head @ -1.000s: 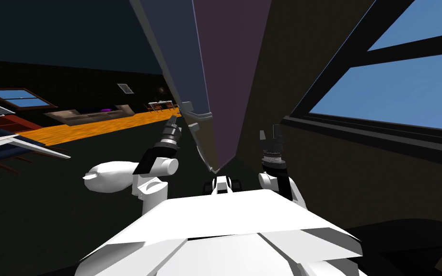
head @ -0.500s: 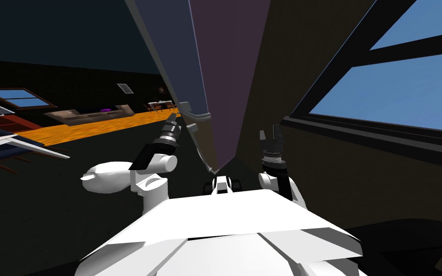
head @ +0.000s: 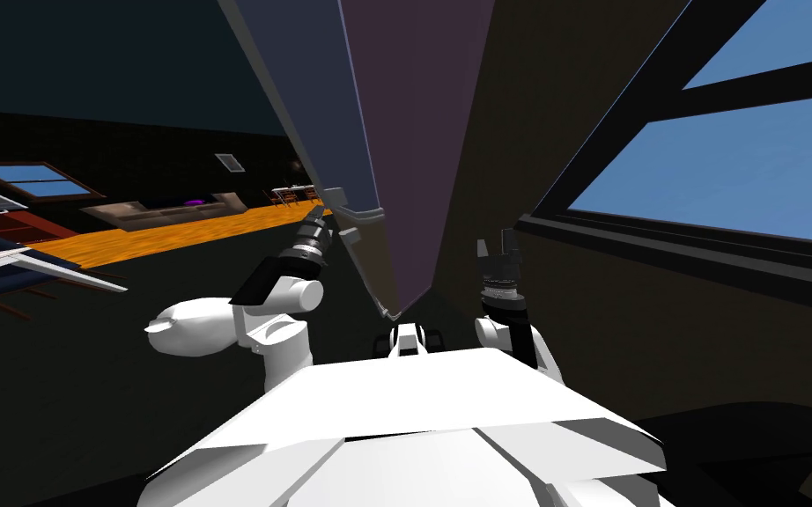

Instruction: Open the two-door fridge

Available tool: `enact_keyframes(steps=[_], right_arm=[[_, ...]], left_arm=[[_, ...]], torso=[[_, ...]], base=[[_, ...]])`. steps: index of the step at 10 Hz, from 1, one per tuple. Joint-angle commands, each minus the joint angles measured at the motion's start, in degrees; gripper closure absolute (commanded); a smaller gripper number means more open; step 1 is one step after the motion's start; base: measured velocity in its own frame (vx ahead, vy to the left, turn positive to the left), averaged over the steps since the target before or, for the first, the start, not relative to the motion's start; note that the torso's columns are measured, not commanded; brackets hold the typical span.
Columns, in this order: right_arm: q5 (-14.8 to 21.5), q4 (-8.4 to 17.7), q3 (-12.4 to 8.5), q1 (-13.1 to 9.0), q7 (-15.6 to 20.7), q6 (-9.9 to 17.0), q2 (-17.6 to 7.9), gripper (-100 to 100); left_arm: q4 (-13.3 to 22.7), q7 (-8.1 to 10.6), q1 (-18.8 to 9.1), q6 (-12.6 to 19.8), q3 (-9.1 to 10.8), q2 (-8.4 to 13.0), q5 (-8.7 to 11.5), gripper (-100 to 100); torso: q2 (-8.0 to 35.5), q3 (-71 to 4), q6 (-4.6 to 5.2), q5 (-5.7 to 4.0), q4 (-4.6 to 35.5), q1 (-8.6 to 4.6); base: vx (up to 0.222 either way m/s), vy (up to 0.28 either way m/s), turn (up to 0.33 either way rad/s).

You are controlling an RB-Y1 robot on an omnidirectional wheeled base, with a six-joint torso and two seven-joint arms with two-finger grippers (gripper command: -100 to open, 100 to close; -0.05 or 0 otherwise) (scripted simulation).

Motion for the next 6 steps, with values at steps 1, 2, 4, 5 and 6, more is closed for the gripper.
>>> enact_keyframes(steps=[1, 2, 4, 5, 6], right_arm=[[0.0, 0.0, 0.0, 0.0, 0.0, 0.0, 0.0, 0], [0.0, 0.0, 0.0, 0.0, 0.0, 0.0, 0.0, 0], [0.0, 0.0, 0.0, 0.0, 0.0, 0.0, 0.0, 0], [0.0, 0.0, 0.0, 0.0, 0.0, 0.0, 0.0, 0], [0.0, 0.0, 0.0, 0.0, 0.0, 0.0, 0.0, 0]], left_arm=[[-0.2, -0.40, -1.7, 3.2, 0.51, 0.0, 0.0, -100], [-0.5, -0.72, -3.2, 5.5, 0.96, 0.0, 0.0, -100], [-0.8, -1.04, -4.6, 8.1, 1.40, 0.1, 0.0, -100], [-1.0, -1.34, -5.9, 10.2, 1.82, 0.2, 0.0, -100], [-1.4, -1.63, -7.2, 11.8, 2.21, 0.3, 0.0, -100]], torso=[[0.0, 0.0, 0.00, -0.01, 0.0, -0.03], [0.0, 0.0, 0.00, 0.00, 0.0, 0.00], [-0.1, -0.1, 0.06, -0.06, 0.0, -0.04], [-0.2, -0.1, 0.08, -0.06, 0.0, -0.06], [-0.3, -0.2, 0.14, -0.12, 0.0, -0.12]], base=[[0.013, -0.024, 0.002], [0.018, -0.017, 0.002], [0.016, -0.030, 0.009], [0.015, -0.028, 0.010], [0.010, -0.039, 0.007]])
